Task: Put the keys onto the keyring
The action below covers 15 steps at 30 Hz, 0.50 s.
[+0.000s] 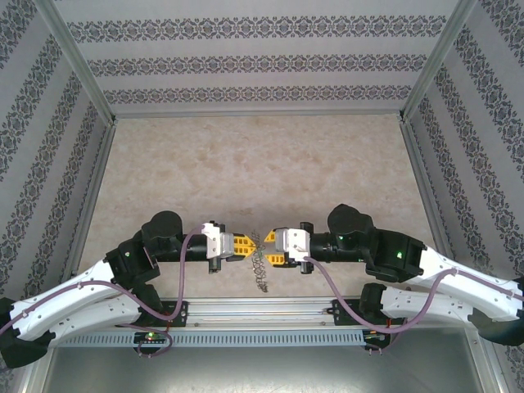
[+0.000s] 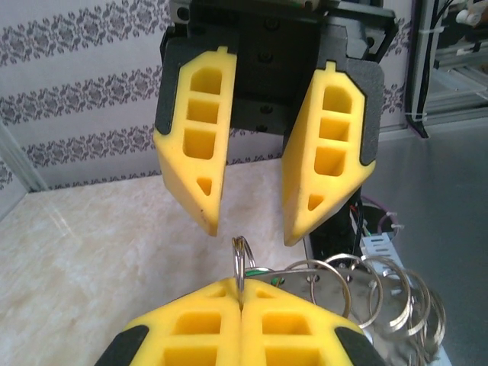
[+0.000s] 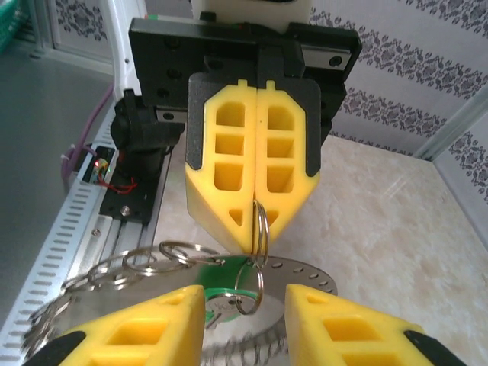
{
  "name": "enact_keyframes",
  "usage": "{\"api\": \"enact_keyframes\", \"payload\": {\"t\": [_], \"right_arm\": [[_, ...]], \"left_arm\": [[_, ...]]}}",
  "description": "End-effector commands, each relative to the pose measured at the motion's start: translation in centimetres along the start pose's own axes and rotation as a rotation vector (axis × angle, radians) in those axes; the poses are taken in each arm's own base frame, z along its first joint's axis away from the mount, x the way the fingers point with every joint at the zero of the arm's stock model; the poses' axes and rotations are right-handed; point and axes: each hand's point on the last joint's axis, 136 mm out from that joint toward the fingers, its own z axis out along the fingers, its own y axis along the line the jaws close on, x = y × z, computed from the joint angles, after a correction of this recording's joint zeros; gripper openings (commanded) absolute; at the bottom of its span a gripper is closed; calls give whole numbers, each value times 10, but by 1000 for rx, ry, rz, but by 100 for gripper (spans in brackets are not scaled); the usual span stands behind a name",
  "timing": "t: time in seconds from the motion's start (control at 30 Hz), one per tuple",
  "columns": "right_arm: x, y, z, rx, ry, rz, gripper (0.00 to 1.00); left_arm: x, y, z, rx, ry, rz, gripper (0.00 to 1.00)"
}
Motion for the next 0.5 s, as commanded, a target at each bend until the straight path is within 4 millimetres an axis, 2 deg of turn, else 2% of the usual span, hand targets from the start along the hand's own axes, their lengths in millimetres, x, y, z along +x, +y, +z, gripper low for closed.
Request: {"api": "enact_keyframes", "payload": {"t": [0.0, 0.33, 0.4, 0.47], "right_arm": [[-18, 7, -1, -37, -87, 3, 33], [-16, 1, 10, -23, -65, 21, 31], [-15, 1, 11, -26, -60, 25, 28], [-16, 1, 12, -31, -58, 27, 22]], "left_arm": [[-24, -4, -2, 24, -107, 23, 0], [-24, -5, -1, 33, -109, 32, 0], [-24, -5, -1, 32, -108, 33, 0], [-22, -5, 0, 33, -104, 32, 0]]}}
